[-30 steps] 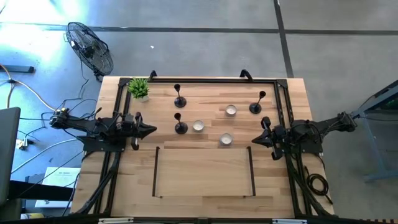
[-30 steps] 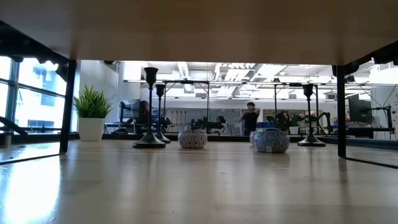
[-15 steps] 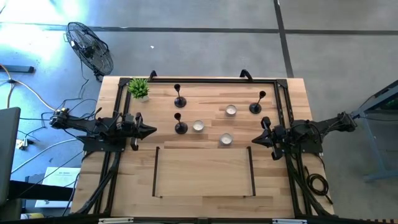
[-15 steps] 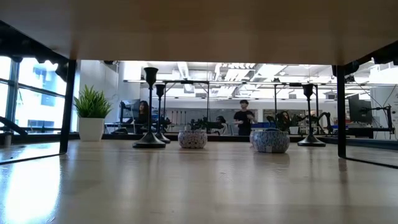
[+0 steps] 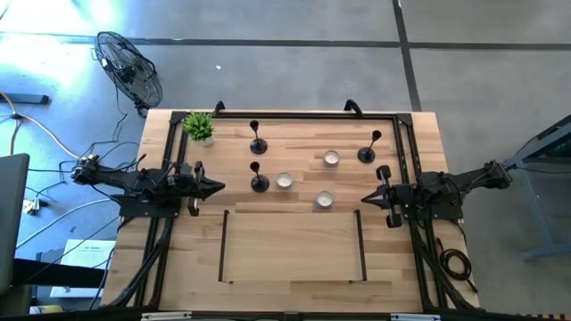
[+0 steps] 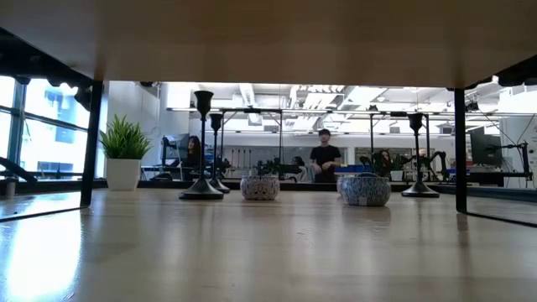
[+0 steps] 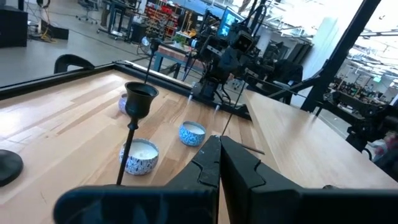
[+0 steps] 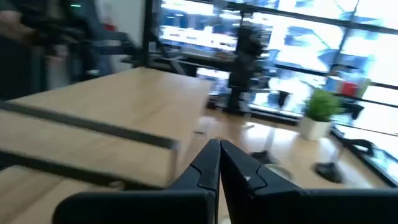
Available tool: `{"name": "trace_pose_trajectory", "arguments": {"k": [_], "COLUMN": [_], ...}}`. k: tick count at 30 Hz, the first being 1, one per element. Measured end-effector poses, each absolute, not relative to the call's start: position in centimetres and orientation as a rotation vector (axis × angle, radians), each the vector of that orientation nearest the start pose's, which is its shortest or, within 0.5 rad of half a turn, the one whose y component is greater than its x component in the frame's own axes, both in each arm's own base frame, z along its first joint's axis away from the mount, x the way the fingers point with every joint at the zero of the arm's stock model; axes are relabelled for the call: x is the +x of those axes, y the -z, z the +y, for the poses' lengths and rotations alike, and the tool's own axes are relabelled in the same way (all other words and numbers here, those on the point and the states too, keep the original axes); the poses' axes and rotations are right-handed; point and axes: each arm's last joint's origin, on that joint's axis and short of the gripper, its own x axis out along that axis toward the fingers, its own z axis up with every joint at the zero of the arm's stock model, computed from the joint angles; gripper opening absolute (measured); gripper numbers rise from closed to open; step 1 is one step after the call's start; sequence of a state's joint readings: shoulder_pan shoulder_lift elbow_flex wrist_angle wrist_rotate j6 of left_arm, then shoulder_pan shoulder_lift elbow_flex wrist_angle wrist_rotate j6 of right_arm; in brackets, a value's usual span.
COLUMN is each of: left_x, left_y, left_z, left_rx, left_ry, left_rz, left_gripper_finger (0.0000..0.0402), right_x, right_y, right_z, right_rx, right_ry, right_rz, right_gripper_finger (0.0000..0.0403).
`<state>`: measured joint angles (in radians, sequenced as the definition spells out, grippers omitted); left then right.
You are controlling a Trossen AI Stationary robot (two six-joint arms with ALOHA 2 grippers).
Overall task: Pick & Place candle stick holders
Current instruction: Put the top right black candle holder on the shelf
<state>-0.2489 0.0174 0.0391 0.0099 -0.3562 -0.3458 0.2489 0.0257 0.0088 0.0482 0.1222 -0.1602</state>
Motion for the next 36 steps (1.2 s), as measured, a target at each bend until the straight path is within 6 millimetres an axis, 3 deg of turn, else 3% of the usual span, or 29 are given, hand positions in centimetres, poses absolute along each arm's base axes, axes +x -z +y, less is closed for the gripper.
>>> {"name": "trace_pose_trajectory", "arguments": {"k": [16, 20, 23, 28, 36], "left_x": [9.4, 9.2, 8.9, 7.8, 7.2], "left_y": [-18.0, -19.1, -20.5, -24.1, -30.0], "left_z": [-1.3, -1.1, -1.0, -0.6, -0.3], "left_rx": [-0.400, -0.478, -0.447, -0.410, -0.236], "left_ry": [-0.122, -0.146, -0.134, -0.168, -0.264], "left_rz": [-0.097, -0.215, -0.247, -0.333, -0.346], "left_gripper_finger": [0.0000, 0.0000, 0.0000, 0.0000, 0.0000], "right_x": [9.4, 9.2, 9.0, 8.8, 7.7], "right_y": [-18.8, -19.7, -20.1, -20.2, -22.7], "right_z": [1.9, 1.5, 1.0, 0.6, 0.4], "right_rx": [-0.082, 0.087, 0.170, 0.127, 0.150], "right_ry": [-0.081, 0.019, 0.170, 0.333, 0.301], "right_rz": [-0.235, -0.323, -0.363, -0.364, -0.570], "right_gripper_finger": [0.0006, 0.0001, 0.0004, 0.0009, 0.0001]}}
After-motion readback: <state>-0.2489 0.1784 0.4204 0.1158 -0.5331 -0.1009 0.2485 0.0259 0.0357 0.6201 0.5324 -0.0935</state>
